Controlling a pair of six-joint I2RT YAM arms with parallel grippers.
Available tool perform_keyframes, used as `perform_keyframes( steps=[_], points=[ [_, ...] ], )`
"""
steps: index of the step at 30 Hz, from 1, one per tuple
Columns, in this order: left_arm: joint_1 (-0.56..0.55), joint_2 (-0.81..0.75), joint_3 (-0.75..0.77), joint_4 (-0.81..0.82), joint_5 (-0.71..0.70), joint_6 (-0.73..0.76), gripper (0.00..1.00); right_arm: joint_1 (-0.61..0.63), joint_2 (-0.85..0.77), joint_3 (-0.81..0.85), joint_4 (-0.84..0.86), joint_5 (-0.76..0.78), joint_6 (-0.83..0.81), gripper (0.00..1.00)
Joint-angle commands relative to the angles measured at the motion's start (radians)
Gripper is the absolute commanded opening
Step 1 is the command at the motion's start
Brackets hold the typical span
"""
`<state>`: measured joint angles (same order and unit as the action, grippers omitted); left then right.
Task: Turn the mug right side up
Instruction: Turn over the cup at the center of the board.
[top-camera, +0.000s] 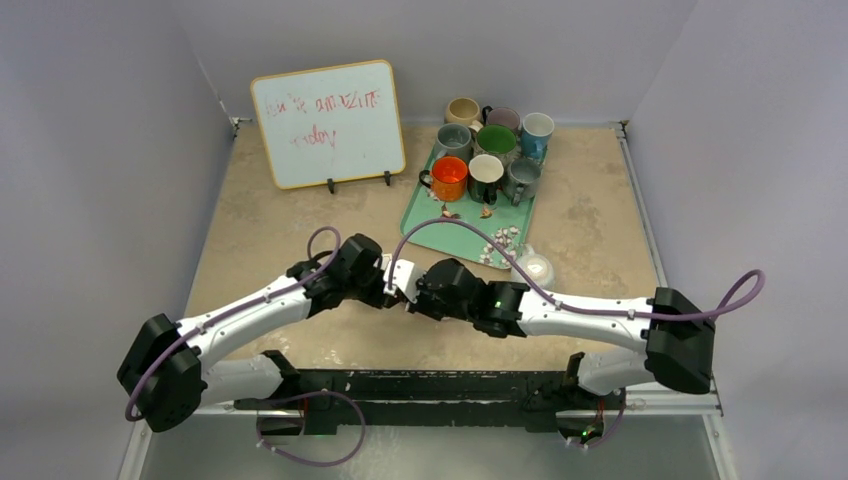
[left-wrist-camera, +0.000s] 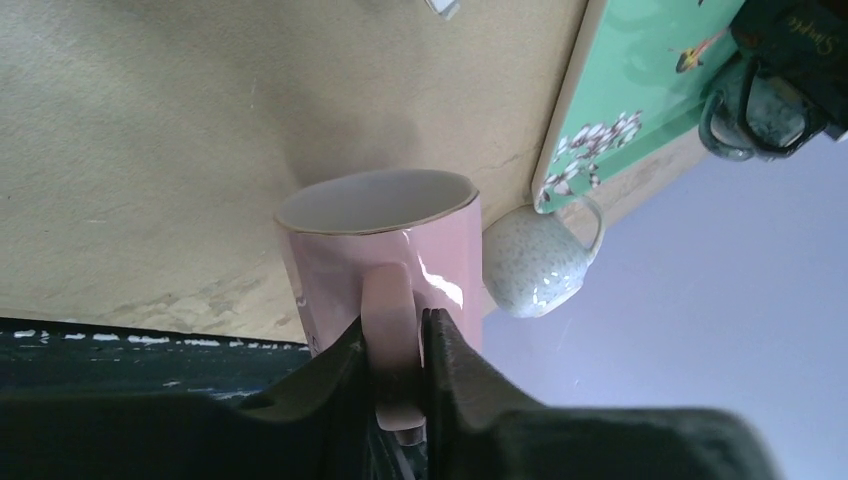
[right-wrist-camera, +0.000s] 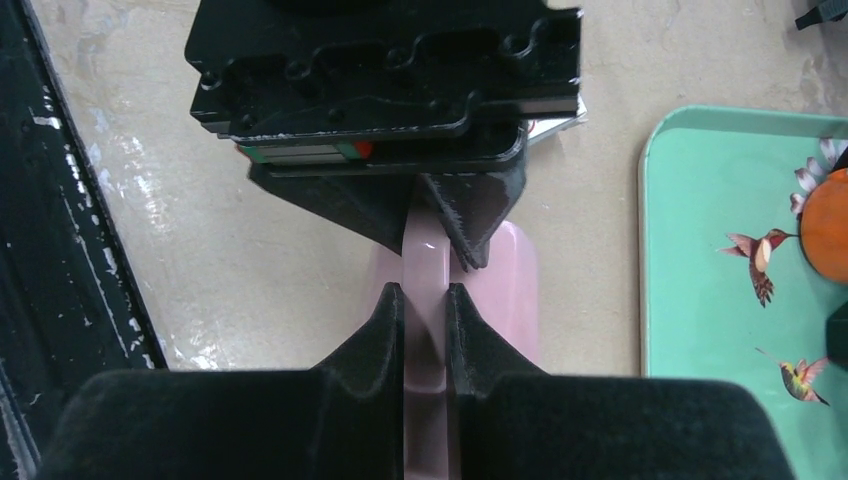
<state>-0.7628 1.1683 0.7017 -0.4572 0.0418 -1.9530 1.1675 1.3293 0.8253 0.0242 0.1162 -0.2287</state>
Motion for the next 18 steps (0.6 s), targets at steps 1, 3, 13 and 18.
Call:
perform_keyframes(
  steps=[1,3,13,18],
  points=[
    [-0.006,-0.036,0.032,0.035,-0.019,-0.011,0.11,0.026,0.004,0.031,0.110,0.011,-0.031,0.00],
    [-0.007,-0.048,0.014,0.076,-0.019,-0.006,0.01,0.029,0.007,0.031,0.102,0.006,-0.025,0.01],
    [-0.023,-0.110,-0.043,0.176,-0.075,0.077,0.00,0.028,-0.130,0.002,0.034,-0.011,0.041,0.51],
    [-0.032,-0.115,-0.075,0.271,-0.087,0.150,0.00,0.029,-0.243,0.003,-0.009,-0.010,0.097,0.64]
  ],
)
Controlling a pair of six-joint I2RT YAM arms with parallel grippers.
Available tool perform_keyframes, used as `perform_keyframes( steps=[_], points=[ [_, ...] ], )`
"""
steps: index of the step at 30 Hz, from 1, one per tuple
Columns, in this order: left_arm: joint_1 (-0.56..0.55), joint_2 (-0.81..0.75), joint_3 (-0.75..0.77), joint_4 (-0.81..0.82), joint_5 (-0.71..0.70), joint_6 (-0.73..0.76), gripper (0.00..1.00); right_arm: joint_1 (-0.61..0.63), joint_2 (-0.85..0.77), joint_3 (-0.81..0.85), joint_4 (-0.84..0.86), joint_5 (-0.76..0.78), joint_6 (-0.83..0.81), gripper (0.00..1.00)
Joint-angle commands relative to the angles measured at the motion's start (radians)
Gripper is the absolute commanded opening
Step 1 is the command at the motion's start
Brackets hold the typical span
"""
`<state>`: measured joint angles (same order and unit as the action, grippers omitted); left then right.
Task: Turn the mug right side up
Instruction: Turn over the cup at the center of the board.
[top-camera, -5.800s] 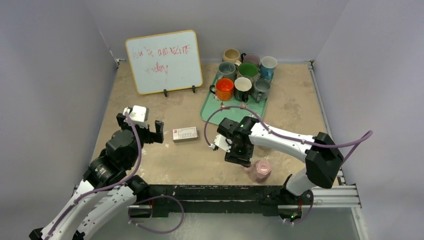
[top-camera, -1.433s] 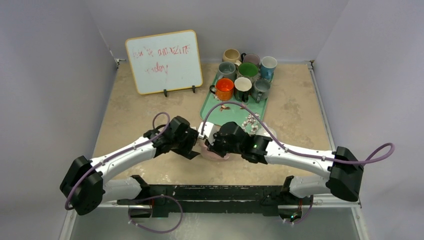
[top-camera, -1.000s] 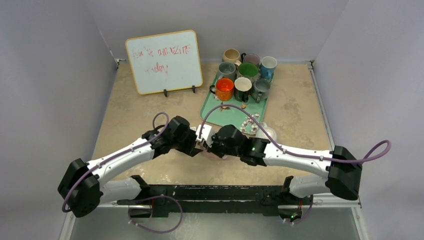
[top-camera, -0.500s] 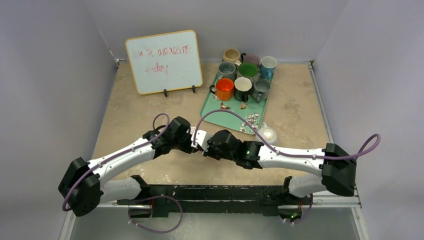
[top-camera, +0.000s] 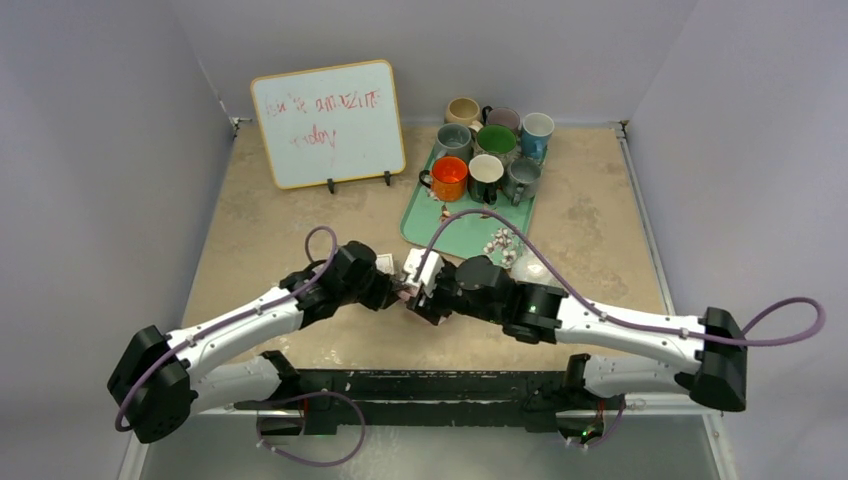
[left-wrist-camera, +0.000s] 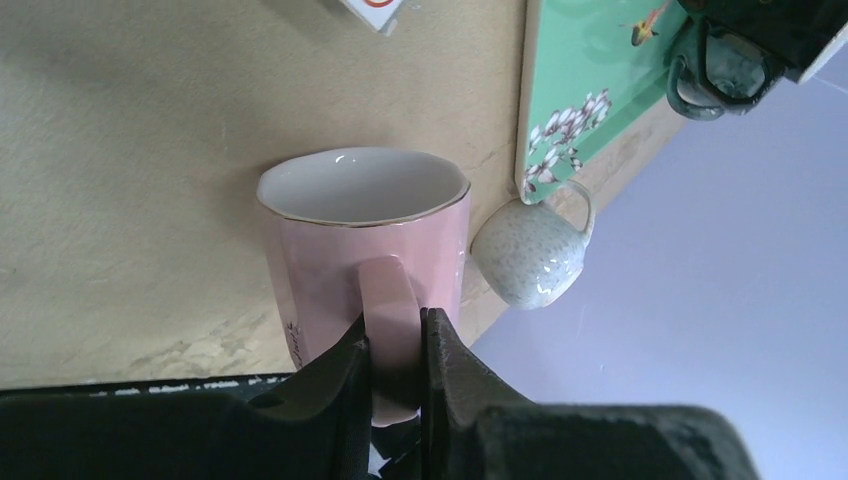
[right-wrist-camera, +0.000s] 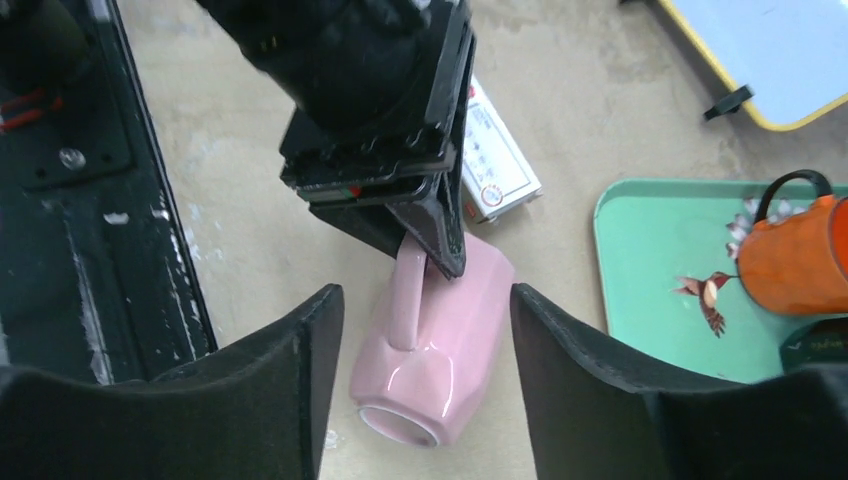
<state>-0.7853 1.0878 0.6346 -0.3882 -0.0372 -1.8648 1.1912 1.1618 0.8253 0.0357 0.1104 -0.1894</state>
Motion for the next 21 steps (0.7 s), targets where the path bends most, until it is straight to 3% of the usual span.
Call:
perform_keyframes(
  steps=[1,2,4,12,16,21],
  points=[
    [-0.014,-0.032,-0.019,0.252,-0.008,0.087,0.00,0.005,-0.096,0.007,-0.024,0.005,0.065,0.67],
    [-0.019,-0.026,-0.029,0.302,-0.007,0.116,0.00,0.005,-0.114,0.011,-0.027,0.012,0.070,0.72],
    [-0.023,-0.013,-0.035,0.406,-0.003,0.200,0.00,0.005,-0.146,0.019,-0.034,0.028,0.076,0.98],
    [-0.046,0.009,-0.044,0.626,0.023,0.492,0.00,0.005,-0.221,0.046,-0.082,0.183,0.194,0.99],
    [-0.073,-0.008,-0.041,0.696,-0.028,0.740,0.00,0.005,-0.250,0.056,-0.109,0.286,0.297,0.99],
    [-0.088,0.013,-0.065,0.847,-0.078,1.036,0.00,0.005,-0.315,0.044,-0.109,0.331,0.311,0.99]
  ],
)
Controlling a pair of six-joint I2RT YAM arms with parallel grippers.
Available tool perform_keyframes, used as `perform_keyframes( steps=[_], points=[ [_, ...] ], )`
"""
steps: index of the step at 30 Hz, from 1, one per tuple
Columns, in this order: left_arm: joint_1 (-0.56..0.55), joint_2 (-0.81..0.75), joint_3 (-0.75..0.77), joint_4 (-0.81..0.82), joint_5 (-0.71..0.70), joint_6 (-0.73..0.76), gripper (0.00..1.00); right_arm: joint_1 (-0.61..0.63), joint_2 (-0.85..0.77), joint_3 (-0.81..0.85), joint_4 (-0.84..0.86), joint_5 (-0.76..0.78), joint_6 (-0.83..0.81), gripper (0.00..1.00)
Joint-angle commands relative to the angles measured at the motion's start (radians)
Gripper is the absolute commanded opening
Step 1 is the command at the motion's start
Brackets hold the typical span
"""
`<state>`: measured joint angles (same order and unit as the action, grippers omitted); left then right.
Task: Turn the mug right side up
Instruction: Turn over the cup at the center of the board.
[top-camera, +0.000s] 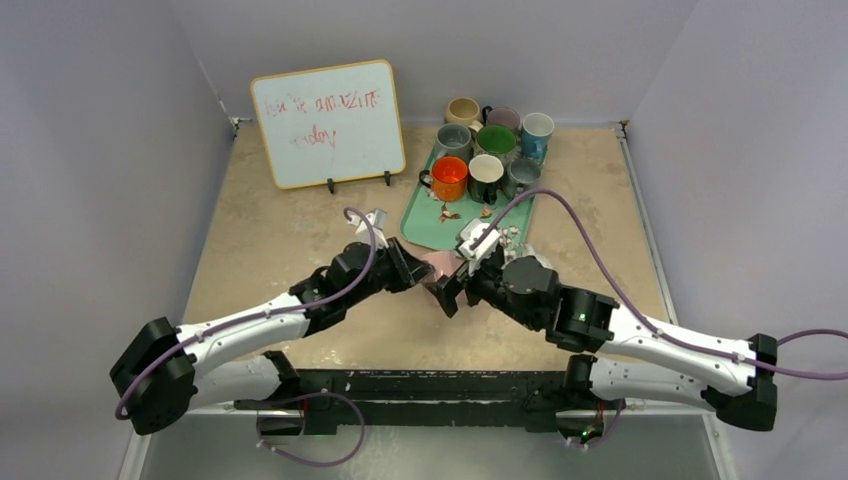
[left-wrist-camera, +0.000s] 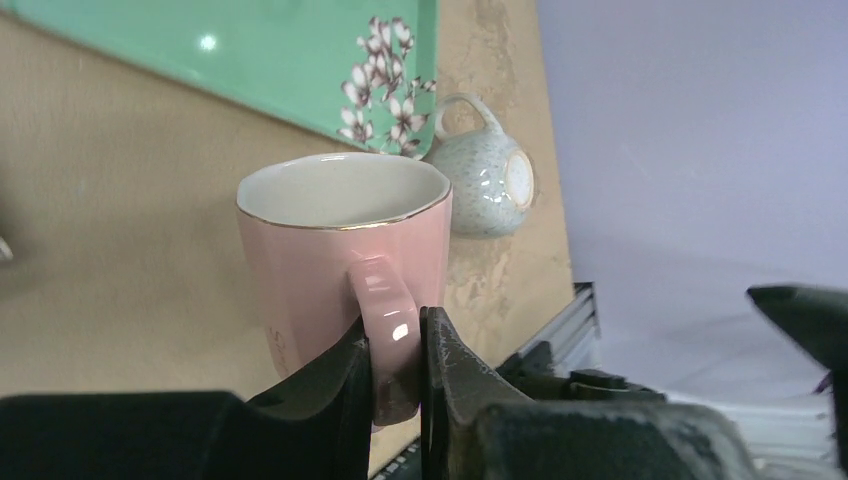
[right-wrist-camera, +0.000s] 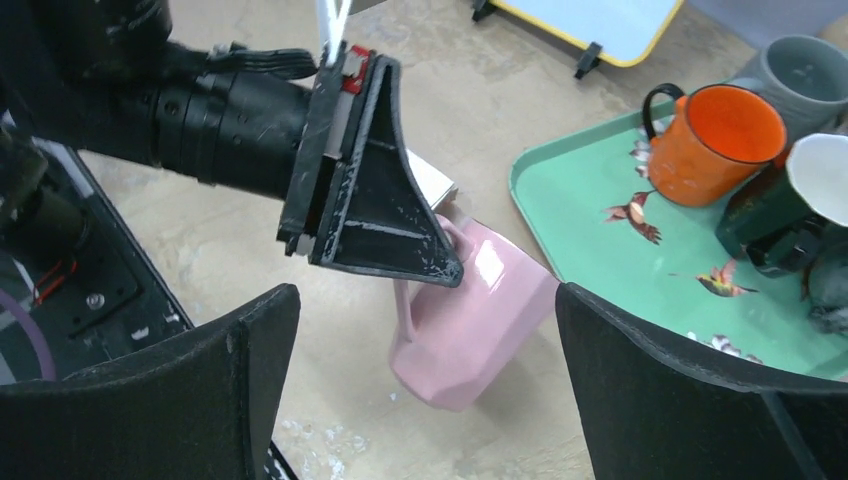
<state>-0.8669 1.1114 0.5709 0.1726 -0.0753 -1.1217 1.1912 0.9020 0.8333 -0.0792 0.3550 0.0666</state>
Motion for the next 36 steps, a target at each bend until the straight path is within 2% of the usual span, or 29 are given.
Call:
perform_keyframes(
  steps=[1,4,6,11,14,22,25,36],
  points=[
    [-0.006,0.003,0.002,0.305,-0.040,0.361,0.00,0.005,-0.071,0.026,0.013,0.092,0.052,0.99],
    [-0.006,0.048,0.001,0.371,-0.073,0.520,0.00,0.005,-0.119,-0.007,0.030,0.094,0.038,0.99],
    [-0.006,0.083,-0.026,0.493,-0.093,0.641,0.00,0.005,-0.139,-0.021,0.032,0.096,0.031,0.99],
    [-0.006,0.173,-0.067,0.769,-0.102,0.836,0.00,0.005,-0.169,-0.033,0.000,0.106,0.023,0.99],
    [-0.006,0.224,-0.058,0.868,-0.080,0.919,0.00,0.005,-0.181,-0.038,-0.013,0.110,0.020,0.99],
    [-0.004,0.328,-0.018,1.005,-0.106,1.020,0.00,0.005,-0.206,-0.054,-0.030,0.125,0.020,0.99],
    [0.005,0.368,0.020,1.011,-0.090,1.046,0.00,0.005,-0.217,-0.060,-0.033,0.127,0.025,0.99],
    [0.138,0.589,0.055,1.202,0.012,0.976,0.00,0.005,-0.233,-0.068,-0.061,0.120,0.029,0.99]
  ],
)
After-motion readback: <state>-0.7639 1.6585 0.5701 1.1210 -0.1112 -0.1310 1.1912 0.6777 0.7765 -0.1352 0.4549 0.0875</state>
